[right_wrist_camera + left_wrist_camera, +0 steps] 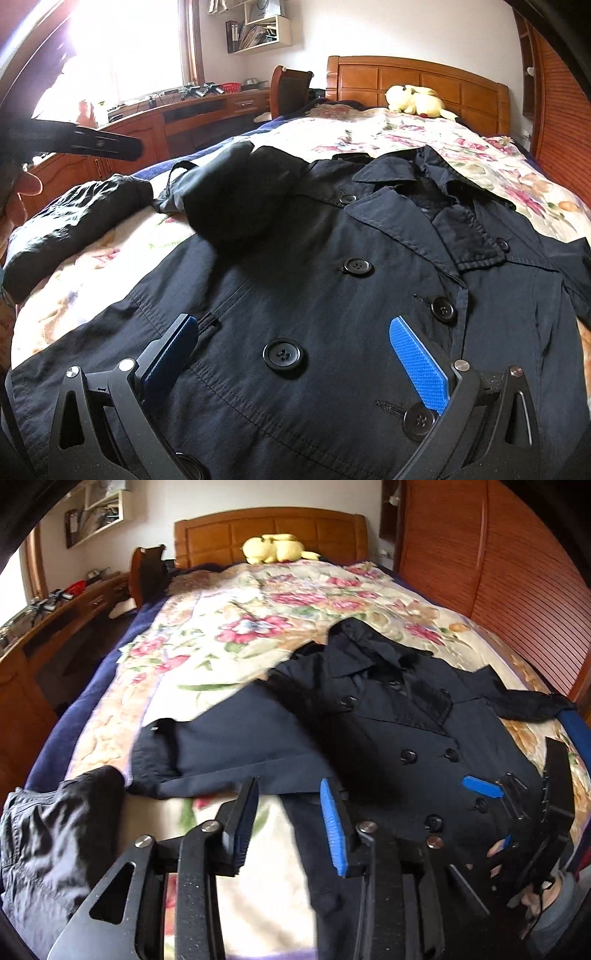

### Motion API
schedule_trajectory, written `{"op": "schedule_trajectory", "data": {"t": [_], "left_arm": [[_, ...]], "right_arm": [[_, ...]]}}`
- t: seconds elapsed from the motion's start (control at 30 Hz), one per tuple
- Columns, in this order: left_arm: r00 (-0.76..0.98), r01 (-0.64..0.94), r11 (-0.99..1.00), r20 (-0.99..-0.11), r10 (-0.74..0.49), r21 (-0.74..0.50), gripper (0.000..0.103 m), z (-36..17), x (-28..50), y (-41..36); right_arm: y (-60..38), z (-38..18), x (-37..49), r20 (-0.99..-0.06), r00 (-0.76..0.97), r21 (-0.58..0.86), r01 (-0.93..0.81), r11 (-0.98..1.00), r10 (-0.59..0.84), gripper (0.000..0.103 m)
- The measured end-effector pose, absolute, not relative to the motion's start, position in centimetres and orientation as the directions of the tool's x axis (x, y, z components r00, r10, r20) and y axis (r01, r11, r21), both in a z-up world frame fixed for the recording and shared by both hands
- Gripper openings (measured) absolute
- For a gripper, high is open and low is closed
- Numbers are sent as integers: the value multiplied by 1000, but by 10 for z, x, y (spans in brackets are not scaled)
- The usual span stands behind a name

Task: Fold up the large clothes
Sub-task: 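Grasp the black coat sleeve cuff with the left tool, then lift the sleeve and fold it across the coat front with the left tool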

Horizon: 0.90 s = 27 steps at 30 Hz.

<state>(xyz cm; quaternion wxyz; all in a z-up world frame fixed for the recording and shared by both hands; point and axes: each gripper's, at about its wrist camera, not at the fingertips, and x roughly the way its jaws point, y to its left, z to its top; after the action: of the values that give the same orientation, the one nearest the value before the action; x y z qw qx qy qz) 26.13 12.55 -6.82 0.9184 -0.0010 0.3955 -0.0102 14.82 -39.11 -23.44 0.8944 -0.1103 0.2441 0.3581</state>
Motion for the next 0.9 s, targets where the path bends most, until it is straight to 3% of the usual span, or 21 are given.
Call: {"op": "schedule_trajectory", "data": {"t": [0.1,0.17,0.6,0.83,0.87,0.9], "left_arm": [[683,-38,999,-730,27,1,51,-77,269,149],[675,-73,997,-735,63,19,52,-84,280,163],[602,-295,955,-783,157,-36,54,-139,353,253],[599,-340,940,-770,222,6,54,-152,362,265],[609,-322,947,-765,210,3,53,-152,363,264],[613,-305,952,-766,195,-2,37,-153,365,265]], "right_arm": [[-391,-234,148,-516,625,-25,-695,719,586,103],[-391,-235,148,-516,625,-25,-695,719,586,103],[-390,-235,148,-518,623,-25,-696,717,586,103],[-390,-235,147,-518,622,-25,-697,717,587,103],[-390,-236,147,-518,622,-25,-697,717,587,103],[-390,-235,147,-518,623,-26,-696,717,586,103]]}}
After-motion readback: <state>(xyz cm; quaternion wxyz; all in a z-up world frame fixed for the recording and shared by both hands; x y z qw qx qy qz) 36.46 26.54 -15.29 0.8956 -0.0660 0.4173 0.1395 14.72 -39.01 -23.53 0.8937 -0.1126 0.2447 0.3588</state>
